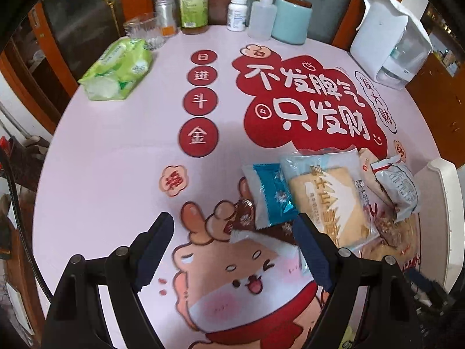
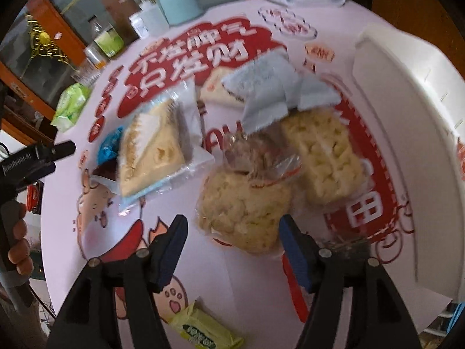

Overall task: Organize snacks
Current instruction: 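Grasp the blue wrapped snack with the left tool while the right tool grasps a cookie bag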

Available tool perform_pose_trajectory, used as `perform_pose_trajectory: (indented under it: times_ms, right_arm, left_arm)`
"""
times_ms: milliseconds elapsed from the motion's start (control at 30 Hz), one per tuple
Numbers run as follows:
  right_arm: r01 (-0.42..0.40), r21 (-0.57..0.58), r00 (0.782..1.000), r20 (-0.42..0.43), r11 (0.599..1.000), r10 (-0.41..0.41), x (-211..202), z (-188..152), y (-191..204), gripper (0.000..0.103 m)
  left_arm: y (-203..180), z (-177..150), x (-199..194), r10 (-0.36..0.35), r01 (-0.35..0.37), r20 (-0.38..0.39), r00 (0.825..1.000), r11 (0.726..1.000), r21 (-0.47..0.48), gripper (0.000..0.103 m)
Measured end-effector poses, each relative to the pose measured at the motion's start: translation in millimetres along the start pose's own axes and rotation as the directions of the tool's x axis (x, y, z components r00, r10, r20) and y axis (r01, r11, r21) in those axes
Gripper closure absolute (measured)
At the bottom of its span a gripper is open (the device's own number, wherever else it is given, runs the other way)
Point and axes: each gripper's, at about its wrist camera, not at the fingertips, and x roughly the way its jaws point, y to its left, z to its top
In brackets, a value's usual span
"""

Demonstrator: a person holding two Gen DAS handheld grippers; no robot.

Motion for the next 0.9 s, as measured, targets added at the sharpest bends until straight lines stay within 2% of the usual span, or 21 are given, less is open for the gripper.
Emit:
perform_pose_trajectory:
  times_ms: [100,267,333,500,567,833,900]
  right_arm:
    - [0.010,-0.008,1.000,0.008,1.000,-0.010,5,1,3,0.027]
    - [0.052,-0.001,0.999,0.011,0.999,-0.052,12,6,0,0.026]
    - [0.042,0.016,0.999,0.007,0.999,-0.042,14,8,-4,0.022]
    - [-0.003,0.081,0.999,-0.050,0.997,0.007,30,9,-13,0.019]
    - [0.011,0.071,0.999,-0.039,0.997,-0.009,31,11,-8,0.018]
    - [0.053,0.053,0.998,-0.023,0.997,-0.052,33,11,-1,0.020]
    - [0.060,0.044,0.998,-0.018,0.997,-0.059,34,11,0,0.022]
  left_arm:
    - [-10,8,16,0.010,-0.010,-0.021,1.000,1.000,0.012,0.020]
    - [-21,20,44,0.028,-0.026,-0.070,0.997,0.999,0.034,0.020]
    - [-23,24,55,0.043,-0.040,-0.094,0.995,0.999,0.036,0.020]
    - [-29,31,78,0.060,-0.055,-0.149,0.987,0.998,0.039,0.020]
    - [-30,32,83,0.062,-0.056,-0.156,0.986,0.998,0.043,0.020]
    - [-35,38,95,0.104,-0.096,-0.167,0.980,0.994,0.056,0.020]
    - [-35,38,97,0.102,-0.094,-0.169,0.980,0.994,0.058,0.025]
